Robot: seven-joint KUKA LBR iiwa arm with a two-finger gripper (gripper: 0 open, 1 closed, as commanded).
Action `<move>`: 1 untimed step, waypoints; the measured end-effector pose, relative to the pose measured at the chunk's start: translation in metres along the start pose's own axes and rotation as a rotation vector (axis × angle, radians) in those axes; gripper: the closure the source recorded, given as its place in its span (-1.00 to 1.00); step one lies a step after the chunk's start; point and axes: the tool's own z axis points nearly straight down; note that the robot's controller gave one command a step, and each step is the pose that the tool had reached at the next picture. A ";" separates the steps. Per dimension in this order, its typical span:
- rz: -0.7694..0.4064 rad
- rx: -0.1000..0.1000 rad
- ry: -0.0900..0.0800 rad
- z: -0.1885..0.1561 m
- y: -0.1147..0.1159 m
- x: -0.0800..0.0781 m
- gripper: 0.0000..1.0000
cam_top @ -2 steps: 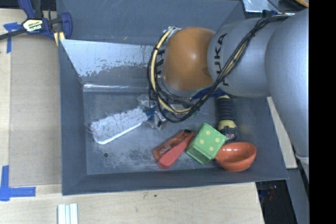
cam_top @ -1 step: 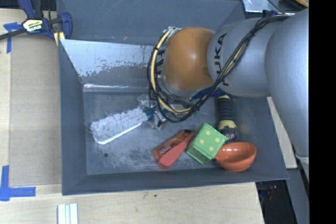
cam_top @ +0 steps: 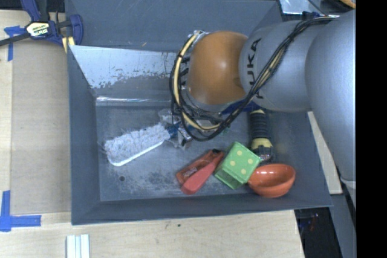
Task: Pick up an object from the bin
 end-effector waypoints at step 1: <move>0.002 -0.003 0.010 -0.023 0.001 0.003 1.00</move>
Offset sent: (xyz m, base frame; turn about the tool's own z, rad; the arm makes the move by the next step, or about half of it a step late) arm -0.0017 -0.0002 0.0742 0.0002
